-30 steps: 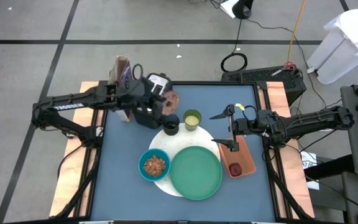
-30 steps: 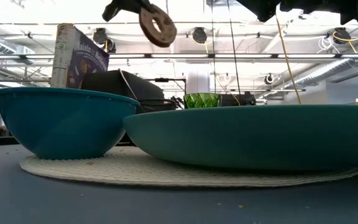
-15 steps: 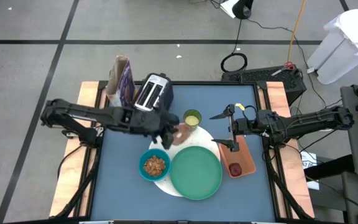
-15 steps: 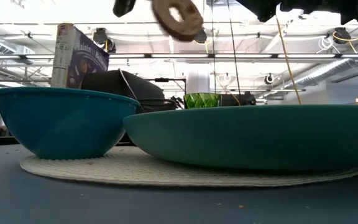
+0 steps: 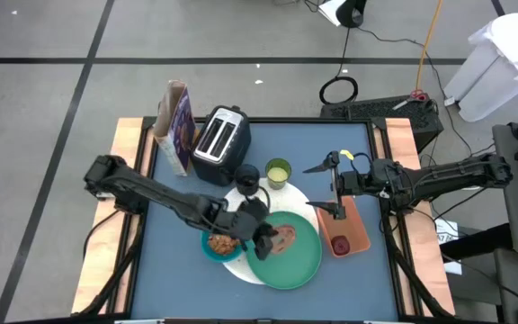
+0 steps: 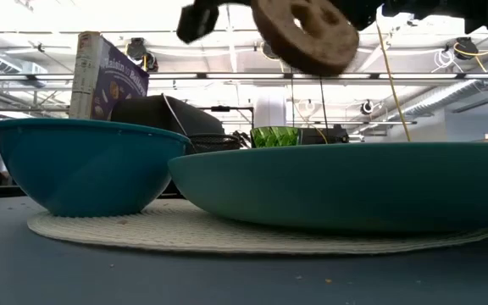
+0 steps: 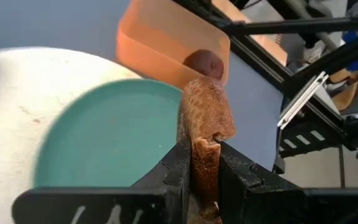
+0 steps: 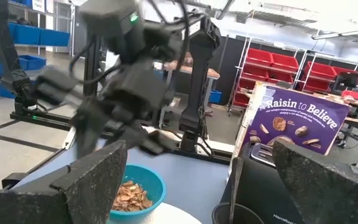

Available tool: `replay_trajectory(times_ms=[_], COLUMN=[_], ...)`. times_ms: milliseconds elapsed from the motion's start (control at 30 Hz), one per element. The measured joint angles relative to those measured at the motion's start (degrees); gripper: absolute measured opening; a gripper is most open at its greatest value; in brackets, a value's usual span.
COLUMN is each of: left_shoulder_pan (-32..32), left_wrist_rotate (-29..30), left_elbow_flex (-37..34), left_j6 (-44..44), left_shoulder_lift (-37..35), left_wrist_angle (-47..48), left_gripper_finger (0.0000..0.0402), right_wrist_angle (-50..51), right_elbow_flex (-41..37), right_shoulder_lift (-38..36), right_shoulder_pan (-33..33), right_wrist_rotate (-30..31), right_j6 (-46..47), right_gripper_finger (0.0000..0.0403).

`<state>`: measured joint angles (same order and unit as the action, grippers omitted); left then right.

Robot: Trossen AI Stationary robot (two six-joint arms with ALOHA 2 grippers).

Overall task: Arrange a breakfast setting
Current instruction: Put the brown toasted bread on the green plate

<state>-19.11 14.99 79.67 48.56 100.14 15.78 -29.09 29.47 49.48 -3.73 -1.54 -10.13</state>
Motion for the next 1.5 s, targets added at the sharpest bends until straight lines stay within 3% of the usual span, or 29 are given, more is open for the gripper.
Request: replay_trajectory(times_ms=[567, 1067, 1500], left_shoulder_pan=[-1.9, -1.9, -1.5], left_wrist_rotate=[-0.4, 0.0, 0.3], left_elbow_flex=[0.0, 0.1, 0.1], left_j6=[10.0, 14.1, 11.7], left_shoulder_lift=[11.4, 15.3, 15.7], left_wrist_angle=[-9.5, -8.8, -7.9], left_gripper_finger=[0.0056, 0.0056, 0.0056], right_wrist_angle=[1.6, 1.5, 1.5], right_elbow_flex=[0.0, 0.0, 0.0], right_shoulder_lift=[-0.1, -0.1, -0.1], right_shoulder_pan=[0.0, 0.0, 0.0], right_wrist_rotate=[0.0, 0.0, 0.0], right_j6=[0.0, 0.0, 0.0], right_gripper_finger=[0.0396, 0.0396, 0.0396])
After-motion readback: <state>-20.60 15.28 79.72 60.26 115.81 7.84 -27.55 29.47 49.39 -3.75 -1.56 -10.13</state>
